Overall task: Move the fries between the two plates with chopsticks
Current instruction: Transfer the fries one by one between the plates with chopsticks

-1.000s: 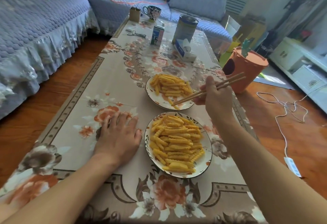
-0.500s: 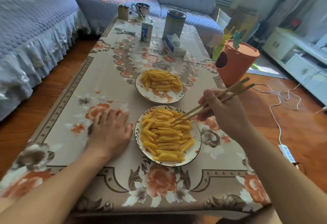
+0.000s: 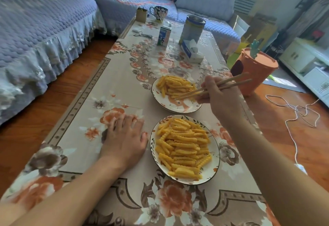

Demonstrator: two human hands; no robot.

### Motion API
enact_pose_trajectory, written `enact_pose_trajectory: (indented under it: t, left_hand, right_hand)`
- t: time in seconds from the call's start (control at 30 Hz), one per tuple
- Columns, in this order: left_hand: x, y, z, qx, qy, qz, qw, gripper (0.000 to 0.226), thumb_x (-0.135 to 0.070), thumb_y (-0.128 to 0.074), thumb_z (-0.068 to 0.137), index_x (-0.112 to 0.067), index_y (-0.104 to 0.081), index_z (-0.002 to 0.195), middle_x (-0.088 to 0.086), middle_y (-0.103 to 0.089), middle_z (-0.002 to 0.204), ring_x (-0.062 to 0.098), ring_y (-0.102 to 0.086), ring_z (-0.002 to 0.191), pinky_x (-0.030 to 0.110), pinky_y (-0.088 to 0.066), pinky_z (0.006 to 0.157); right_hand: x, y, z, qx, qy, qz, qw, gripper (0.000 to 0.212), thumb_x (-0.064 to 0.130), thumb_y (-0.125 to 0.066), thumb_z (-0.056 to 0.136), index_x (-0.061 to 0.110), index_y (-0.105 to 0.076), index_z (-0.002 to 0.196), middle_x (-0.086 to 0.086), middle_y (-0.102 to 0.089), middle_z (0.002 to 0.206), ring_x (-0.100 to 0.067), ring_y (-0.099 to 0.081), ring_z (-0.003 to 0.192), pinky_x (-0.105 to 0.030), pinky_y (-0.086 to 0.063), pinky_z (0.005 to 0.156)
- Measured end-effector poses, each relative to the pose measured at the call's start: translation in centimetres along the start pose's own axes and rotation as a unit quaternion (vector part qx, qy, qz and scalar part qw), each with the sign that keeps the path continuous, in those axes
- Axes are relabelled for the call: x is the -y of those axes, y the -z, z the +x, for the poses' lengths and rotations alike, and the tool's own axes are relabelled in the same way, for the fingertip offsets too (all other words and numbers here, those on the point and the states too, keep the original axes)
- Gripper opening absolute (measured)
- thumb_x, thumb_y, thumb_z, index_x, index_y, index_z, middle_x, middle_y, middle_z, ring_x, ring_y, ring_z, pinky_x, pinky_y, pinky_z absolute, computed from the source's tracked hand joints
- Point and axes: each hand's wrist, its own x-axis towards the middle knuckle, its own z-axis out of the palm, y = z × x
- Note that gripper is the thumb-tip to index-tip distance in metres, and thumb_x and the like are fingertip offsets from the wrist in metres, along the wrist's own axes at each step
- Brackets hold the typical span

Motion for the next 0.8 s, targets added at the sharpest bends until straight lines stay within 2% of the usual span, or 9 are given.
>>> enact_pose_trajectory:
  t: [0.13,0.23,0.33,0.43,0.5,0.57,0.67,0.8]
  left_hand:
    - [0.1,0.0,0.1,0.000,-0.005,-0.003,1.000,0.053,-0.050,-0.026,0.099,-0.032,-0.038,0.147,0.003,-0.037,0.153,0.028,-0.022,0.150,0.051,-0.012,0.125]
    - [0.2,0.1,0.1,0.002,-0.009,-0.010,1.000,0.053,-0.051,-0.026,0.098,-0.032,-0.040,0.145,0.002,-0.038,0.151,0.027,-0.023,0.148,0.052,-0.013,0.124]
    - [0.2,0.2,0.2,0.001,-0.007,-0.008,1.000,0.052,-0.051,-0.027,0.099,-0.032,-0.038,0.146,0.001,-0.036,0.152,0.026,-0.021,0.149,0.051,-0.012,0.124]
    - [0.2,0.3,0.2,0.001,-0.008,-0.004,1.000,0.052,-0.050,-0.028,0.100,-0.033,-0.035,0.148,0.001,-0.033,0.154,0.026,-0.019,0.150,0.051,-0.011,0.125]
    - [0.3,0.3,0.2,0.002,-0.008,-0.003,1.000,0.052,-0.050,-0.028,0.100,-0.032,-0.035,0.149,0.002,-0.033,0.154,0.026,-0.019,0.150,0.051,-0.011,0.125]
    - [0.4,0.3,0.2,0.002,-0.008,-0.007,1.000,0.054,-0.050,-0.028,0.099,-0.031,-0.037,0.149,0.002,-0.036,0.154,0.027,-0.021,0.149,0.052,-0.012,0.124]
    - [0.4,0.3,0.1,-0.001,-0.006,-0.008,1.000,0.057,-0.051,-0.026,0.096,-0.032,-0.040,0.147,0.002,-0.038,0.152,0.027,-0.024,0.149,0.052,-0.014,0.124]
    - [0.3,0.2,0.2,-0.002,-0.002,-0.012,1.000,0.054,-0.050,-0.030,0.098,-0.032,-0.040,0.148,0.001,-0.037,0.154,0.026,-0.023,0.149,0.052,-0.013,0.124]
  right_hand:
    - [-0.6,-4.7,2.0,-0.020,-0.016,-0.023,0.999,0.029,0.031,-0.060,0.103,0.018,-0.069,0.078,-0.006,-0.072,0.064,-0.026,-0.074,0.060,-0.051,-0.064,0.068]
    - [-0.9,-7.0,2.9,-0.038,-0.015,-0.060,0.997,0.034,0.038,-0.058,0.103,0.025,-0.068,0.073,0.000,-0.070,0.055,-0.019,-0.073,0.056,-0.046,-0.064,0.070]
    - [-1.0,-8.5,3.5,-0.048,-0.012,-0.098,0.994,0.046,0.044,-0.055,0.103,0.025,-0.065,0.063,-0.001,-0.070,0.054,-0.017,-0.072,0.055,-0.045,-0.062,0.075]
    - [-1.3,-9.0,3.6,-0.060,-0.010,-0.110,0.992,0.051,0.046,-0.052,0.103,0.019,-0.060,0.061,-0.007,-0.071,0.059,-0.026,-0.073,0.059,-0.051,-0.061,0.071]
    - [-1.3,-8.6,3.5,-0.070,-0.016,-0.112,0.991,0.050,0.044,-0.051,0.104,0.018,-0.060,0.063,-0.010,-0.071,0.061,-0.030,-0.072,0.060,-0.053,-0.060,0.068]
    - [-1.1,-7.4,3.1,-0.076,-0.034,-0.102,0.991,0.046,0.041,-0.051,0.105,0.018,-0.063,0.068,-0.007,-0.070,0.061,-0.026,-0.072,0.056,-0.050,-0.062,0.066]
    - [-0.6,-4.8,1.8,-0.077,-0.049,-0.052,0.994,0.040,0.036,-0.052,0.106,0.010,-0.067,0.081,-0.011,-0.071,0.065,-0.026,-0.073,0.054,-0.047,-0.064,0.063]
    - [0.4,-0.2,-0.5,-0.042,-0.052,0.011,0.998,0.040,0.031,-0.052,0.107,0.001,-0.066,0.084,-0.013,-0.070,0.062,-0.030,-0.071,0.054,-0.043,-0.064,0.059]
